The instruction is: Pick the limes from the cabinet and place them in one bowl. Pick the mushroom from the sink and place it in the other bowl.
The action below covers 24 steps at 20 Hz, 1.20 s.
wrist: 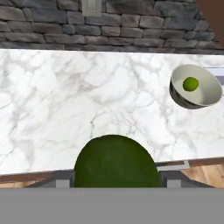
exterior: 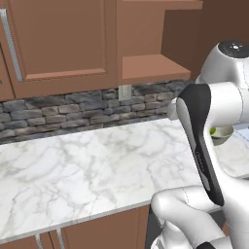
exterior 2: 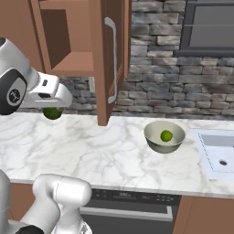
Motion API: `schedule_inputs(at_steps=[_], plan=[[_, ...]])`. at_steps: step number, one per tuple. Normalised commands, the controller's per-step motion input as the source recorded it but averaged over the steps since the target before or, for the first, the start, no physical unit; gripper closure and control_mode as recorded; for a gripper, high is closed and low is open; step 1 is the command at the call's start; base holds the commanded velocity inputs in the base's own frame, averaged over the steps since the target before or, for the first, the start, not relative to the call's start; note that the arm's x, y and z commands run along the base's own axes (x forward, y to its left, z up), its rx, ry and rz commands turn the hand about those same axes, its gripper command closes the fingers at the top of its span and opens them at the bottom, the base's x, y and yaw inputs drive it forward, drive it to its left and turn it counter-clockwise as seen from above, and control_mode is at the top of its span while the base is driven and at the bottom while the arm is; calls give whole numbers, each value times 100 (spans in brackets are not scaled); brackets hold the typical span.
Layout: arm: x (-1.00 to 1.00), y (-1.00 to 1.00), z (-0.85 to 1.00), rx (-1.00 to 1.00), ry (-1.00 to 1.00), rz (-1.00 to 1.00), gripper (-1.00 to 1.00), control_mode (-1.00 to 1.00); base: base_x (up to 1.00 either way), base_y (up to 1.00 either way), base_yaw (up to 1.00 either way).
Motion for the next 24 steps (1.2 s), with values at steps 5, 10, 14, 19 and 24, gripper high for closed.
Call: schedule_inputs(at_steps=[5,10,14,19,24], plan=[[-4,0,-3,0,0,0,100,-100,0,0,0],[-20,1,-8,0,0,0,100,100,-27,-2,0],[0,0,0,0,0,0,100,100,-68,-15,-1],[0,0,0,0,0,0,100,100,-62,-28,0],[0,0,0,0,0,0,100,100,-6,-85,2]])
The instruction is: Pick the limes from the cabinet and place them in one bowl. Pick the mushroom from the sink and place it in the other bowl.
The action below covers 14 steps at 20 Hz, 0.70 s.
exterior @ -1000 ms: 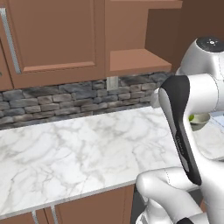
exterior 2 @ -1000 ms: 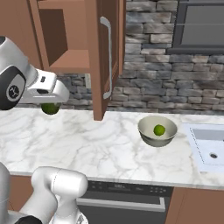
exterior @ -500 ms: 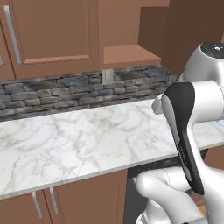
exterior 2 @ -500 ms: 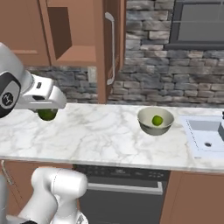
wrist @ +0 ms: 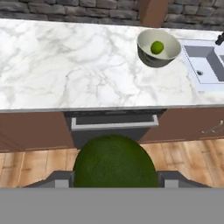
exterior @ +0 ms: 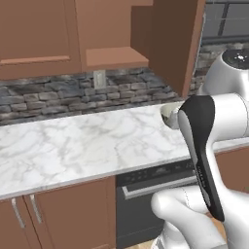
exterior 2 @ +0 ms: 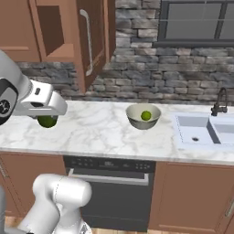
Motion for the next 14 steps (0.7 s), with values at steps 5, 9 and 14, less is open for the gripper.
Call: schedule_inputs(at_steps=[5,9,14], plan=[[0,0,0,0,0,0,100,100,12,-98,2],[0,0,0,0,0,0,100,100,21,-90,1],[0,0,0,0,0,0,100,100,38,-50,3]])
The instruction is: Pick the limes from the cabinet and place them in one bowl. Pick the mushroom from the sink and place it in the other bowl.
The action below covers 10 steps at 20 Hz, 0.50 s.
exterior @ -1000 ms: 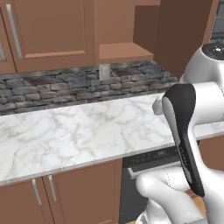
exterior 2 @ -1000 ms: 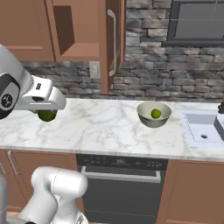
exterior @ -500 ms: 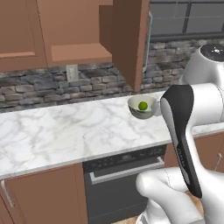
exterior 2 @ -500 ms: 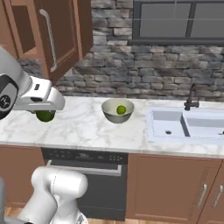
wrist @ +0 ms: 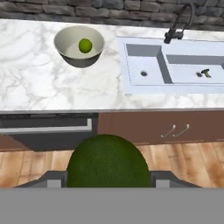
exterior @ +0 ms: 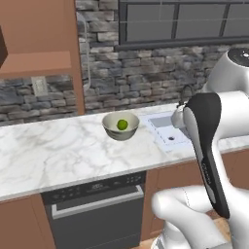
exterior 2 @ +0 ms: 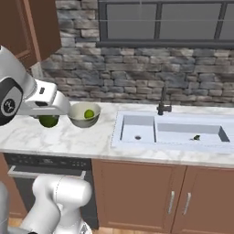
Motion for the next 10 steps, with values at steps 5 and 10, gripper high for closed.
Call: schedule_inputs(at_steps=[5,10], plan=[[0,0,0,0,0,0,100,100,70,-17,7],[0,0,0,0,0,0,100,100,72,-27,8]])
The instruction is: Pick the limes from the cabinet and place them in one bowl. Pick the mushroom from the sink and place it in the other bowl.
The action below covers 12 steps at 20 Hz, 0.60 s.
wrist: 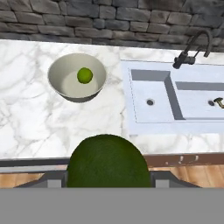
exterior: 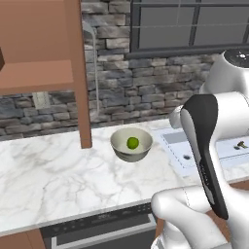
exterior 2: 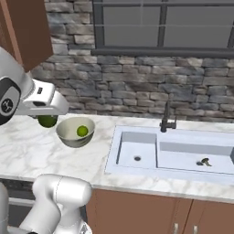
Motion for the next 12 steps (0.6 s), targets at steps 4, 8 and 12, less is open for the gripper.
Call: schedule_inputs(at_steps=[4,8,12], plan=[[0,0,0,0,0,0,100,100,52,-41,14],[0,0,0,0,0,0,100,100,26,-17,10],[0,0,0,0,0,0,100,100,2,-2,2]])
